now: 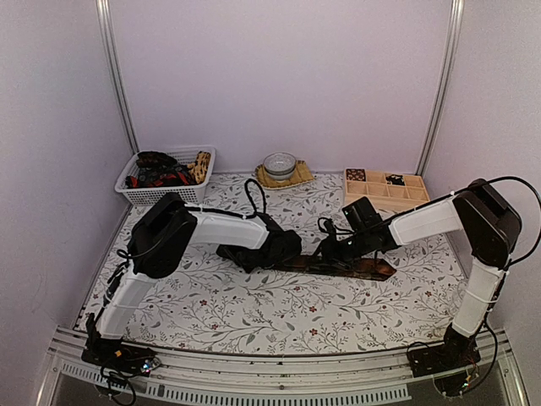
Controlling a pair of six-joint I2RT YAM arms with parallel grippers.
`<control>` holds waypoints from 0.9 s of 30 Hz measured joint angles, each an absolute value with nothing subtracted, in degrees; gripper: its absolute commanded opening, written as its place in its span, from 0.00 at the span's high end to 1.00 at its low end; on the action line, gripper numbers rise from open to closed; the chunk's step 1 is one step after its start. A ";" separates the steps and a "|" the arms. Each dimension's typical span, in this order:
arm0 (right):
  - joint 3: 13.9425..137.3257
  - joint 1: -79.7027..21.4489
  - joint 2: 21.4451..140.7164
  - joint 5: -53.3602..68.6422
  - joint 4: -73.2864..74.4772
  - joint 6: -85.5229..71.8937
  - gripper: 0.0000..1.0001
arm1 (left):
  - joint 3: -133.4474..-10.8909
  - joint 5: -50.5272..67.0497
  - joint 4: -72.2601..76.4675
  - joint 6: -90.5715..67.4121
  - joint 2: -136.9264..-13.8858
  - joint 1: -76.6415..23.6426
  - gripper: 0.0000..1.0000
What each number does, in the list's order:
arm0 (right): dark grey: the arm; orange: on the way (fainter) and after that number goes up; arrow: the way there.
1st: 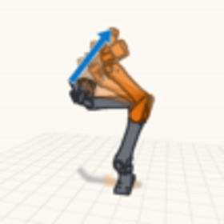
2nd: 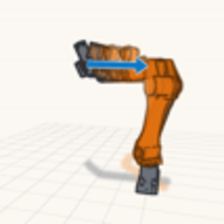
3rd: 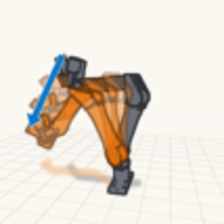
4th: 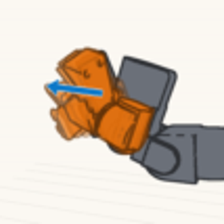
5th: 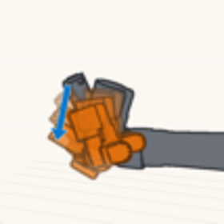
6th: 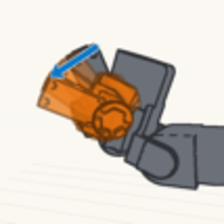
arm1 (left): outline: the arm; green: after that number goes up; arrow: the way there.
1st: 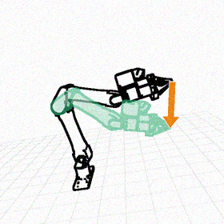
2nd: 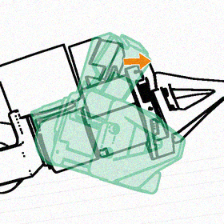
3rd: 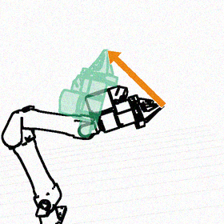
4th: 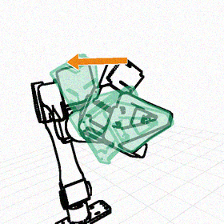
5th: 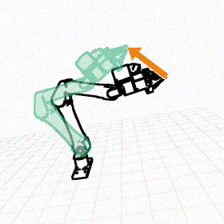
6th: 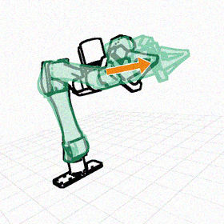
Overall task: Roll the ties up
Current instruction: Roll the tie at the center of the board.
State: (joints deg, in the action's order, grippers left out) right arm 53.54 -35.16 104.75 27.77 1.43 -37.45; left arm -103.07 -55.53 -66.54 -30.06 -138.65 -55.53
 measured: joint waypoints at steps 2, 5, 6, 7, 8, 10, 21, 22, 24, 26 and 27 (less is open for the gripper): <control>53.47 -35.16 104.75 27.77 1.43 -37.36 0.56 | -101.69 -56.18 -66.59 -29.82 -138.63 -55.53 1.00; 53.41 -35.07 104.88 27.77 1.32 -37.26 0.56 | -100.27 -56.95 -66.57 -29.04 -138.43 -55.53 1.00; 53.39 -35.03 105.03 27.81 1.15 -37.26 0.56 | -100.05 -57.12 -66.50 -28.75 -138.41 -55.51 1.00; 53.39 -34.94 105.21 27.86 0.89 -37.21 0.56 | -99.88 -57.28 -66.41 -28.49 -138.41 -55.51 1.00; 53.39 -34.83 105.32 27.88 0.73 -37.19 0.56 | -99.77 -57.34 -66.30 -28.18 -138.39 -55.51 1.00; 53.39 -34.63 105.47 28.14 0.49 -37.10 0.56 | -99.68 -57.45 -66.04 -27.73 -138.39 -55.51 1.00; 53.39 -34.26 106.52 29.23 -1.65 -37.08 0.56 | -98.67 -55.79 -63.26 -24.10 -137.45 -55.31 0.81; 53.39 -34.22 106.52 29.28 -1.67 -37.08 0.56 | -98.67 -55.68 -63.09 -23.88 -137.45 -55.31 0.79; 53.39 -34.22 106.54 29.32 -1.74 -37.08 0.56 | -98.65 -55.37 -62.85 -23.55 -137.36 -55.29 0.78; 53.39 -34.22 106.52 29.32 -1.74 -37.08 0.56 | -98.63 -54.89 -62.57 -22.96 -137.12 -55.22 0.76; 53.39 -34.22 106.54 29.32 -1.74 -37.08 0.56 | -98.56 -54.52 -62.35 -22.65 -136.90 -55.20 0.76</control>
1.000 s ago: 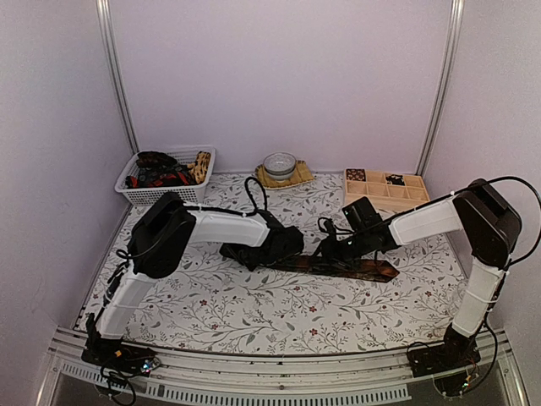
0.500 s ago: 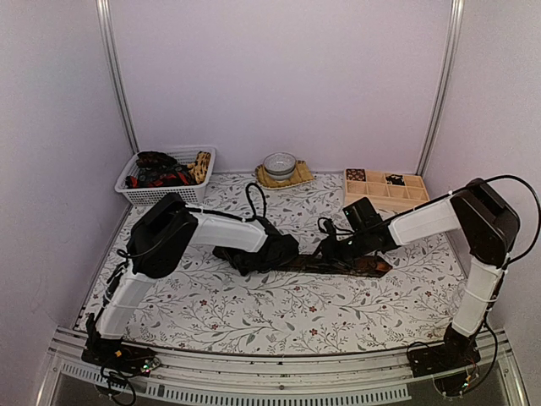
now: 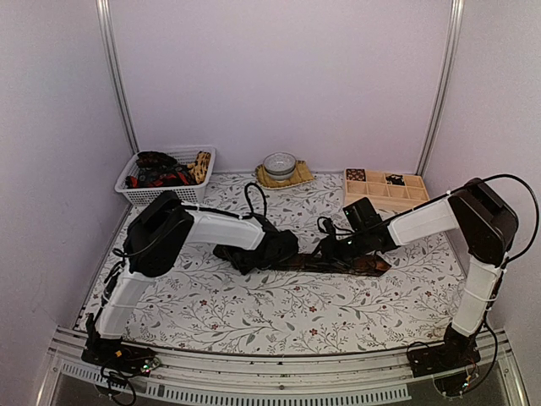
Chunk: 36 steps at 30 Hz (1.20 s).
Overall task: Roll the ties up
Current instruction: Roll the tie at the center of the board.
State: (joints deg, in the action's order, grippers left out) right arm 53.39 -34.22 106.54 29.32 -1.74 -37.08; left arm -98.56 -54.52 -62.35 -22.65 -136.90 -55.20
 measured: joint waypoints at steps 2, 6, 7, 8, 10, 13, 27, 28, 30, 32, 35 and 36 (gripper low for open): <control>53.39 -34.22 106.54 29.34 -1.74 -37.08 0.56 | -98.56 -53.69 -61.93 -22.24 -136.51 -55.11 0.75; 53.39 -34.22 106.54 29.34 -1.76 -37.08 0.56 | -98.56 -52.93 -61.58 -22.06 -136.03 -55.09 0.72; 53.39 -34.22 106.52 29.34 -1.76 -37.08 0.56 | -98.56 -52.86 -61.60 -22.06 -135.96 -55.09 0.72; 53.39 -34.22 106.52 29.34 -1.76 -37.08 0.57 | -98.61 -52.82 -61.60 -22.09 -135.90 -55.09 0.70; 53.39 -34.22 106.54 29.34 -1.76 -37.08 0.56 | -98.61 -52.73 -61.60 -22.15 -135.76 -55.09 0.69; 53.39 -34.22 106.54 29.34 -1.76 -37.08 0.56 | -98.63 -52.53 -61.65 -22.48 -135.48 -55.09 0.67; 53.39 -34.20 106.52 29.36 -1.76 -37.30 0.57 | -99.26 -52.80 -63.35 -25.06 -135.44 -55.11 0.66; 53.39 -34.20 106.52 29.36 -1.76 -37.30 0.57 | -99.26 -52.80 -63.44 -25.15 -135.41 -55.11 0.65; 53.41 -34.20 106.52 29.36 -1.76 -37.32 0.57 | -99.29 -52.77 -63.72 -25.19 -135.26 -55.13 0.62; 53.41 -34.20 106.52 29.36 -1.76 -37.32 0.57 | -99.31 -52.75 -63.96 -25.32 -134.96 -55.13 0.60; 53.49 -34.20 106.54 29.36 -1.72 -37.32 0.57 | -99.85 -52.77 -64.34 -25.43 -134.47 -55.16 0.58; 53.52 -34.20 106.52 29.36 -1.72 -37.32 0.57 | -100.07 -52.77 -64.38 -25.43 -134.37 -55.18 0.58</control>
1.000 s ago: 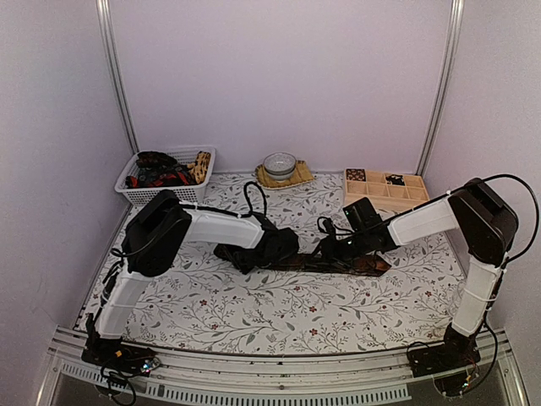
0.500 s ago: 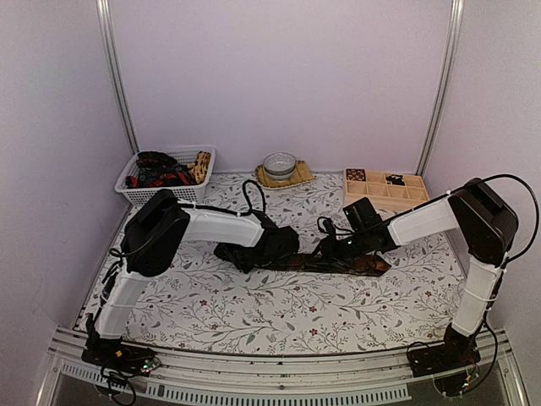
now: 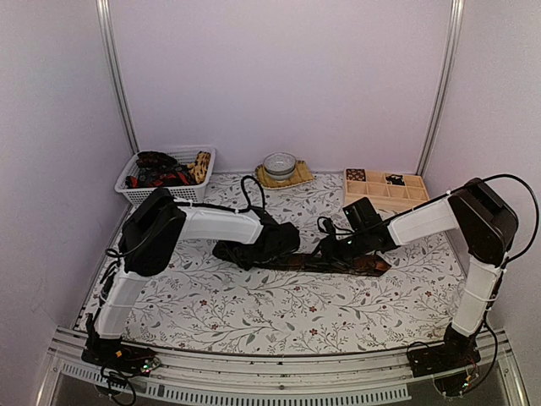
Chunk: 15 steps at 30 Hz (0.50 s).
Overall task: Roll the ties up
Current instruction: Roll the tie at the center of the board.
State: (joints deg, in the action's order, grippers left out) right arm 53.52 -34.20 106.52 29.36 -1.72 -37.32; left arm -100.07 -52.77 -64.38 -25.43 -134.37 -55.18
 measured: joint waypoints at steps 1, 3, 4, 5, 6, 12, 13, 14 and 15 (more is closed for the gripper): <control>53.52 -34.20 106.54 29.34 -1.72 -37.34 0.57 | -100.16 -52.75 -64.40 -25.41 -134.26 -55.20 0.58; 53.54 -34.20 106.54 29.34 -1.69 -37.34 0.57 | -100.36 -52.73 -64.40 -25.41 -133.95 -55.22 0.57; 53.56 -34.20 106.54 29.34 -1.67 -37.34 0.57 | -100.42 -52.71 -64.40 -25.41 -133.75 -55.24 0.57; 53.56 -34.20 106.54 29.34 -1.63 -37.34 0.57 | -100.55 -52.71 -64.42 -25.39 -133.64 -55.27 0.57; 53.60 -34.20 106.52 29.34 -1.58 -37.34 0.56 | -100.68 -52.66 -64.45 -25.32 -133.51 -55.27 0.56; 53.76 -34.20 106.52 29.34 -1.32 -37.34 0.57 | -100.97 -51.03 -63.64 -24.01 -132.55 -55.55 0.44; 53.82 -34.20 106.52 29.34 -1.23 -37.34 0.57 | -100.99 -50.41 -63.26 -23.66 -132.09 -55.61 0.41; 53.95 -34.20 106.52 29.32 -0.99 -37.32 0.57 | -100.99 -49.58 -62.74 -23.42 -131.55 -55.64 0.36; 54.13 -34.22 106.52 29.32 -0.71 -37.28 0.57 | -100.99 -48.56 -62.13 -22.90 -130.76 -55.68 0.31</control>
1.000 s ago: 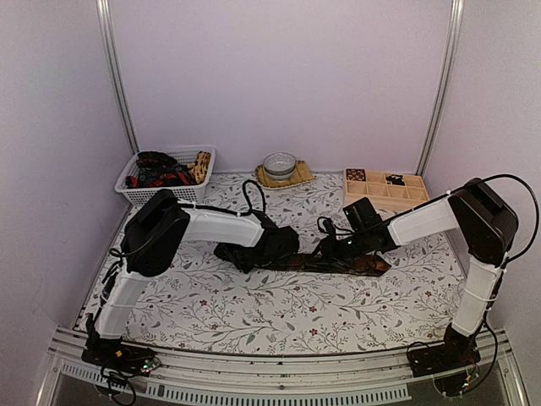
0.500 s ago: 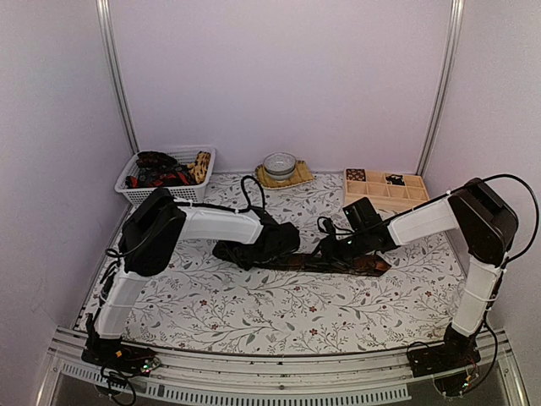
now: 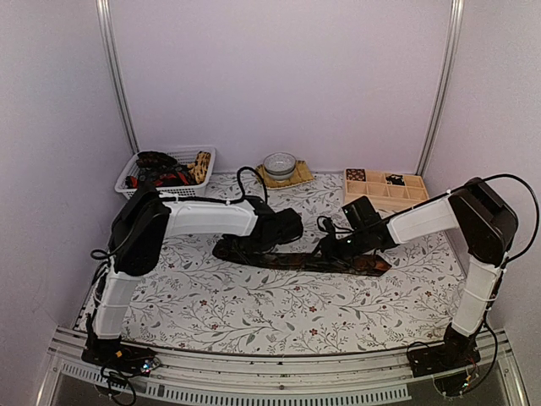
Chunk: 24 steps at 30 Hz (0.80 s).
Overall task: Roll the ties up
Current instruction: Roll the tie at the center of the board.
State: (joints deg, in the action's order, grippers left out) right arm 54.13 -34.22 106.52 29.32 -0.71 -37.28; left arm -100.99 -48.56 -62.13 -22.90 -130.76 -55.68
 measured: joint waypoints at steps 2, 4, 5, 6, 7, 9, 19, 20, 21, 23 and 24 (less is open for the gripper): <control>54.98 -34.22 106.52 29.04 0.67 -36.84 0.57 | -100.71 -45.95 -60.27 -21.63 -128.73 -55.72 0.23; 56.42 -34.17 106.50 28.36 2.70 -36.03 0.57 | -99.35 -42.02 -57.04 -20.43 -124.95 -55.72 0.18; 57.17 -34.15 106.48 27.99 3.55 -35.57 0.57 | -98.28 -39.70 -55.27 -20.10 -122.54 -55.68 0.16; 58.04 -34.11 106.48 27.62 4.43 -35.03 0.57 | -97.21 -37.60 -53.65 -19.86 -120.42 -55.37 0.15; 59.31 -34.11 106.45 27.31 5.39 -34.54 0.57 | -95.42 -34.68 -51.31 -19.66 -117.34 -55.00 0.15; 61.34 -34.11 106.45 26.87 6.52 -33.50 0.57 | -90.67 -28.38 -46.50 -19.75 -110.54 -53.91 0.15; 72.18 -37.80 106.50 26.74 9.02 -30.85 0.57 | -63.68 -0.43 -24.27 -25.17 -90.65 -33.47 0.18; 73.71 -38.57 106.54 27.20 8.93 -30.87 0.57 | -61.52 1.89 -22.70 -25.78 -90.59 -32.10 0.19; 75.55 -39.44 106.67 27.81 8.71 -30.92 0.57 | -59.77 3.79 -21.28 -26.24 -90.56 -31.09 0.20; 79.81 -41.23 107.92 29.21 7.62 -31.29 0.59 | -56.38 8.25 -18.22 -27.24 -90.56 -28.84 0.21; 81.65 -41.91 108.88 29.65 6.92 -31.44 0.59 | -55.27 10.04 -16.93 -27.59 -90.59 -27.97 0.22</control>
State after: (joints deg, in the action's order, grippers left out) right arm 81.65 -41.91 108.88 29.65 6.92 -31.44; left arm -55.27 10.04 -16.93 -27.59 -90.59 -27.97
